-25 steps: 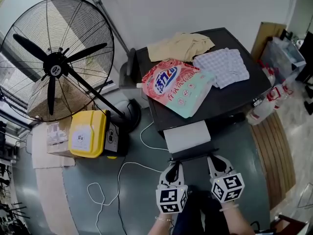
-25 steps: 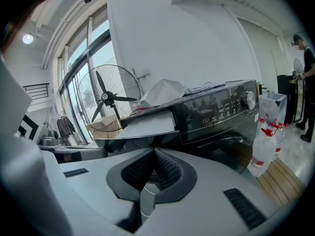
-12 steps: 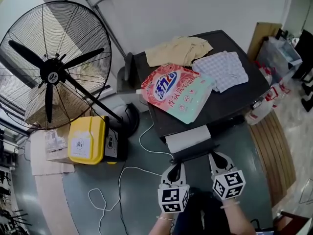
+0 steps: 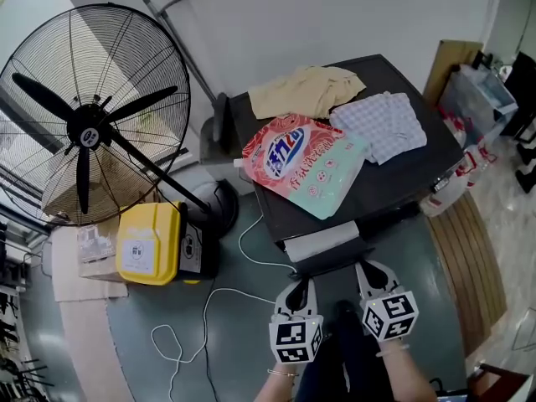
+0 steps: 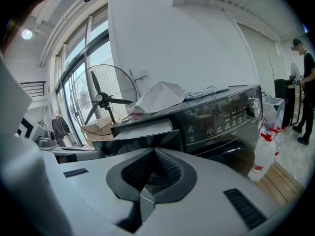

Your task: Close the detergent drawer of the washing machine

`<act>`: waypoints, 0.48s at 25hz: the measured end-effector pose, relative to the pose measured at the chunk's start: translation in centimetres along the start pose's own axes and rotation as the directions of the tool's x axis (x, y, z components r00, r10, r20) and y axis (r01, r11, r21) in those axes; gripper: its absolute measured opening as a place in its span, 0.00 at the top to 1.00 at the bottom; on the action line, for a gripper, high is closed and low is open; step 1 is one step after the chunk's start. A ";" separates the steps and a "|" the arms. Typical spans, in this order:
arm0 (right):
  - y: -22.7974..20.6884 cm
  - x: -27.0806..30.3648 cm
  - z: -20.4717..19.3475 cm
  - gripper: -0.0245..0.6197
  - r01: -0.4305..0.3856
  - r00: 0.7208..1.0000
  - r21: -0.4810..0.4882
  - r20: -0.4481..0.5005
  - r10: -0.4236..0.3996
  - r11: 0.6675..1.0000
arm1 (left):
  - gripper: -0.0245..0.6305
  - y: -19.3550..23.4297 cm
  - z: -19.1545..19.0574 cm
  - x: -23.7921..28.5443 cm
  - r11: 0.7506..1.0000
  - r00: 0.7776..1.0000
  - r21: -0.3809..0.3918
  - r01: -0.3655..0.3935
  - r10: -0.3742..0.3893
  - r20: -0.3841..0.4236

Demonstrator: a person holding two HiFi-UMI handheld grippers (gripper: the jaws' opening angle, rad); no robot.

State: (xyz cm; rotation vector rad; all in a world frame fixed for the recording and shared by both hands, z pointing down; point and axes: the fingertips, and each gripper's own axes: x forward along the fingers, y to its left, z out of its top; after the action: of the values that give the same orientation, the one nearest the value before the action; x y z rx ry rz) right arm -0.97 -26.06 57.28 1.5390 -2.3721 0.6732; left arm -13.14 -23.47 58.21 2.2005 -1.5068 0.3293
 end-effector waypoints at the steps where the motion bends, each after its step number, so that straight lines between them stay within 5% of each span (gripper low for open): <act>1: 0.0 0.1 0.1 0.92 -0.003 1.000 0.000 0.001 0.003 1.000 | 0.94 0.1 0.1 0.1 1.000 1.000 0.000 -0.004 0.004 0.000; 12: -0.1 1.4 0.7 0.92 -0.056 0.998 -0.001 0.003 0.056 0.998 | 0.94 0.9 0.6 1.2 0.999 0.999 -0.014 -0.053 0.053 0.007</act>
State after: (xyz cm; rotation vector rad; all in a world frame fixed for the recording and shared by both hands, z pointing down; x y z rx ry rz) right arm -1.43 -27.55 57.30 1.4792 -2.4255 0.6825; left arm -13.56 -25.00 58.36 2.1567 -1.5686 0.3278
